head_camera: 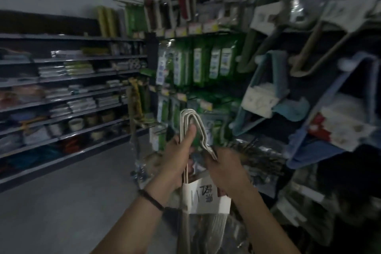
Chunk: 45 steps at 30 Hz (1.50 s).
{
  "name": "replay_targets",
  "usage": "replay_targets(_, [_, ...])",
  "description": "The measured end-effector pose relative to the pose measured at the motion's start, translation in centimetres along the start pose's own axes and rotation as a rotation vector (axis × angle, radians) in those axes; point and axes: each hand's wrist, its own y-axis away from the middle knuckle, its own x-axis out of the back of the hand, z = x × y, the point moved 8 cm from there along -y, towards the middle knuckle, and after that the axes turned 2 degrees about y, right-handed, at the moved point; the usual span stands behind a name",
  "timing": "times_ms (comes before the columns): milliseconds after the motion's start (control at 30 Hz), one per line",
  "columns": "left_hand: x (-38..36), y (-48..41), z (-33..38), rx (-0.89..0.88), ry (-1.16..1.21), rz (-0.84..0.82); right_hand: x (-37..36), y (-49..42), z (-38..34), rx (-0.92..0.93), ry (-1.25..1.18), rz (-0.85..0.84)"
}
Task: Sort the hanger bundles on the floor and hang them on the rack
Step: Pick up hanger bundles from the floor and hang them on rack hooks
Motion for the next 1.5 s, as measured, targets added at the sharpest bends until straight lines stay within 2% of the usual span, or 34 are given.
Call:
replay_targets(133, [-6.6, -2.9, 0.1, -0.012, -0.041, -0.185, 5.2, -1.6, 1.1, 0.030, 0.176, 0.226])
replay_targets(267, [-11.5, -6.0, 0.3, -0.023, -0.017, -0.361, 9.0, -2.9, 2.8, -0.048, 0.393, 0.368])
replay_targets(400, [-15.7, -8.3, 2.2, -0.068, 0.000, -0.592, 12.7, -2.7, 3.1, -0.136, 0.398, 0.510])
replay_targets(467, [-17.6, -9.1, 3.5, -0.150, -0.033, -0.661, 13.7, -2.4, 2.6, -0.150, 0.422, 0.562])
replay_targets(567, [-20.5, -9.5, 4.5, -0.253, -0.167, -0.775, 15.9, -0.9, 3.3, -0.259, 0.261, 0.692])
replay_targets(733, [-26.5, -6.4, 4.9, -0.256, -0.087, -1.020, 20.0, 4.0, 5.5, -0.390, 0.448, 0.797])
replay_targets(1100, [-38.5, 2.5, 8.5, -0.509, -0.091, -1.092, 33.7, 16.0, 9.0, -0.465, 0.514, 1.000])
replay_targets(1200, [-42.7, 4.5, 9.0, -0.557, -0.184, -1.114, 37.2, 17.5, 10.9, -0.475, 0.551, 0.987])
replay_targets(1400, [-49.8, 7.6, 9.9, -0.529, -0.351, -1.238, 43.4, 19.1, 15.9, -0.449, 0.537, 0.940])
replay_targets(1500, [-52.0, 7.5, 10.0, -0.520, -0.413, -1.216, 45.4, 19.0, 17.4, -0.423, 0.522, 0.915])
